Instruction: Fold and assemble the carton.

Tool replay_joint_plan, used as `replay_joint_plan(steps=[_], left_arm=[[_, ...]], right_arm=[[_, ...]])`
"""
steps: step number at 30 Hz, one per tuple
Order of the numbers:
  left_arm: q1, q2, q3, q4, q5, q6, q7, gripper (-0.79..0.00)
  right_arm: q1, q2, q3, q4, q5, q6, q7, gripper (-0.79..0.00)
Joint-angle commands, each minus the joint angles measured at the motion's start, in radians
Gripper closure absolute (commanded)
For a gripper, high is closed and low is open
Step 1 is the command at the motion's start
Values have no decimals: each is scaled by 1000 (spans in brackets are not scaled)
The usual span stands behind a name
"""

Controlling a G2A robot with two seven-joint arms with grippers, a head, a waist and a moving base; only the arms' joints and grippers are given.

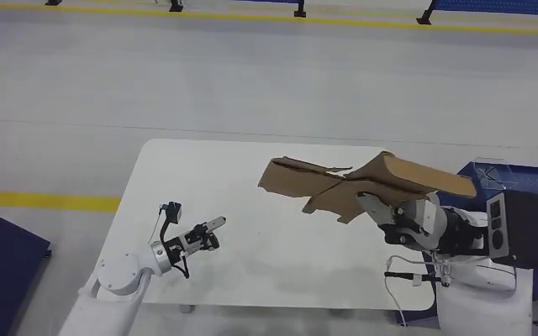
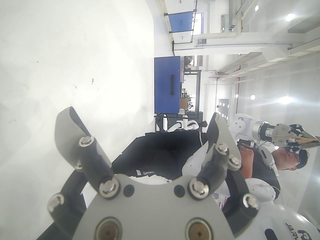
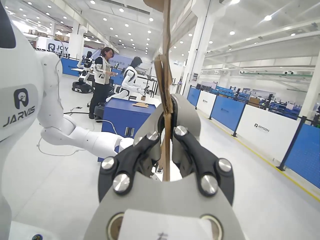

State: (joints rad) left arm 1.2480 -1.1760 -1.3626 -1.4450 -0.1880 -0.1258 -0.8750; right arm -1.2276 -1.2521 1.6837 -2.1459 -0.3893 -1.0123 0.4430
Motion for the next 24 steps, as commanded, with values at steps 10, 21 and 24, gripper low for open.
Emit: replay_joint_plan(steps=[10, 21, 24], left_arm=[[0, 0, 0, 0, 0, 0, 0, -785], [0, 0, 0, 0, 0, 0, 0, -785], [0, 0, 0, 0, 0, 0, 0, -785]], right_arm=[[169, 58, 90, -204, -733, 0, -178, 0], [8, 203, 88, -176, -2278, 593, -1507, 0], [-44, 214, 99, -184, -2373, 754, -1611, 0]])
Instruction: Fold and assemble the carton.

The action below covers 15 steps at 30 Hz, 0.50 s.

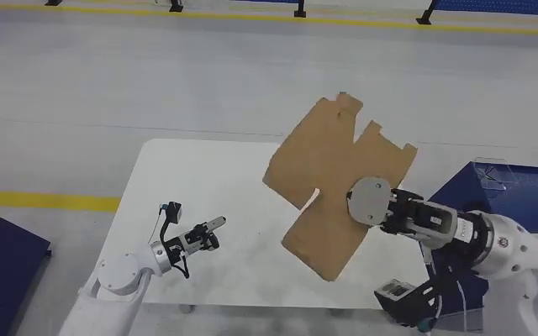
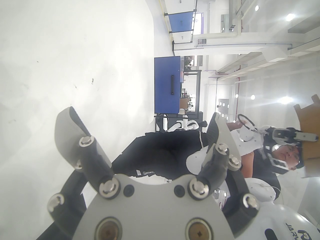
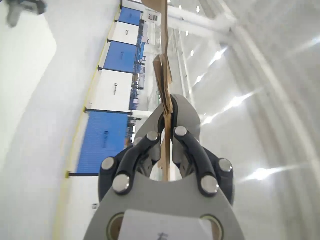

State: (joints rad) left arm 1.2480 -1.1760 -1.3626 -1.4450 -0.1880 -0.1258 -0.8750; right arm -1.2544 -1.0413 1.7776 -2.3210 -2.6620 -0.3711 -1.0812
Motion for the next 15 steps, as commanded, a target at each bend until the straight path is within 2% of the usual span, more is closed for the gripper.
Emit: replay_joint_plan(steps=[1, 3, 8, 11, 15], left_arm=[[0, 0, 0, 0, 0, 0, 0, -785], [0, 0, 0, 0, 0, 0, 0, -785], [0, 0, 0, 0, 0, 0, 0, -785], [0, 0, 0, 0, 0, 0, 0, -785], [0, 0, 0, 0, 0, 0, 0, -785]], right_arm=[[-31, 7, 8, -23, -149, 157, -101, 0], [-64, 11, 2, -29, -194, 201, -92, 0], [-87, 11, -18, -29, -79, 181, -39, 0], [-84, 3, -15, -22, 177, 75, 57, 0], [-57, -10, -28, 26, 696, -143, 185, 0]])
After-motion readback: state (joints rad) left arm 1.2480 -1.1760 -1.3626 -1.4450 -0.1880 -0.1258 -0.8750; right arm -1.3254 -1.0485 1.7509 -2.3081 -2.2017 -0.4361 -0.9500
